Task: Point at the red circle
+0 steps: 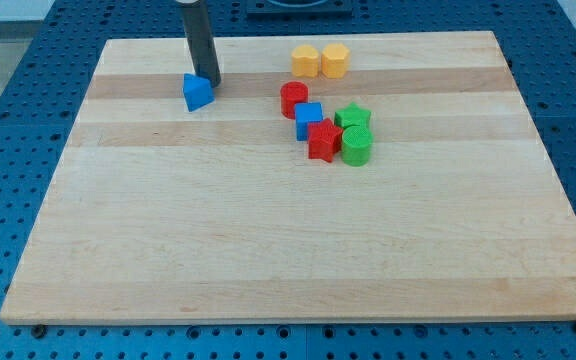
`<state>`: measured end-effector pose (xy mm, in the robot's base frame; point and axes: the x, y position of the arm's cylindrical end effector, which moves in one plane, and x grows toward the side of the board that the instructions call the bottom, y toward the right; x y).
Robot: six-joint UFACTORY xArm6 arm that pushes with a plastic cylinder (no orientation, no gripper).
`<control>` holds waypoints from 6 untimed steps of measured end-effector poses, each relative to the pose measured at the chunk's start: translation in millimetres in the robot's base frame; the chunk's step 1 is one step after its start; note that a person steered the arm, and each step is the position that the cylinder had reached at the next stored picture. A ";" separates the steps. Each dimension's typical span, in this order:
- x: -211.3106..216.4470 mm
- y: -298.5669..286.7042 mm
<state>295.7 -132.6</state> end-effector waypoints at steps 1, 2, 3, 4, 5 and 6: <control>17.0 -2.6; 17.0 12.4; 10.5 48.0; 1.8 81.2; 1.7 106.9; 2.4 125.9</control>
